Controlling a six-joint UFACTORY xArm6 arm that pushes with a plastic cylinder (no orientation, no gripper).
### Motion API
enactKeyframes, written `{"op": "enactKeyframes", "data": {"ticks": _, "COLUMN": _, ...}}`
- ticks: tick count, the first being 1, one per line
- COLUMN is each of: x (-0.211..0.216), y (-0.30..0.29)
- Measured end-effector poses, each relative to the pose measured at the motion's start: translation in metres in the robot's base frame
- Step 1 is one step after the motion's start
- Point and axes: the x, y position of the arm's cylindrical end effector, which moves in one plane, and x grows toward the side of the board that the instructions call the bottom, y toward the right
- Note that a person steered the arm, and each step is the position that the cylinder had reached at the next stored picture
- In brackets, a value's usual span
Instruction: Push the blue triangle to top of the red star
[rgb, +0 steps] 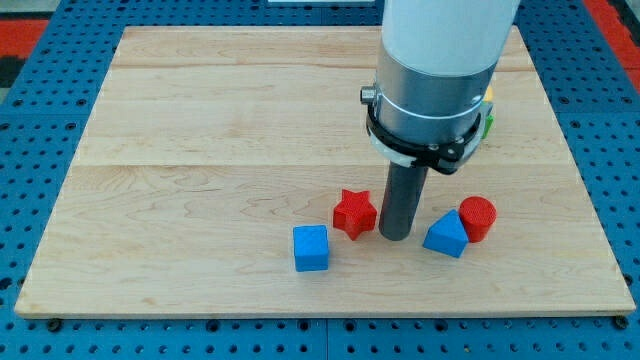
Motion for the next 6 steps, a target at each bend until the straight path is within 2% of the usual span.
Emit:
{"op": "enactKeyframes", "data": {"ticks": 2, "x": -0.034, "y": -0.049}}
{"op": "enactKeyframes", "data": {"ticks": 3, "x": -0.023, "y": -0.031}}
{"op": "enactKeyframes", "data": {"ticks": 5, "x": 0.039, "y": -0.014}}
{"op": "enactKeyframes", "data": {"ticks": 6, "x": 0.049, "y": 0.039}}
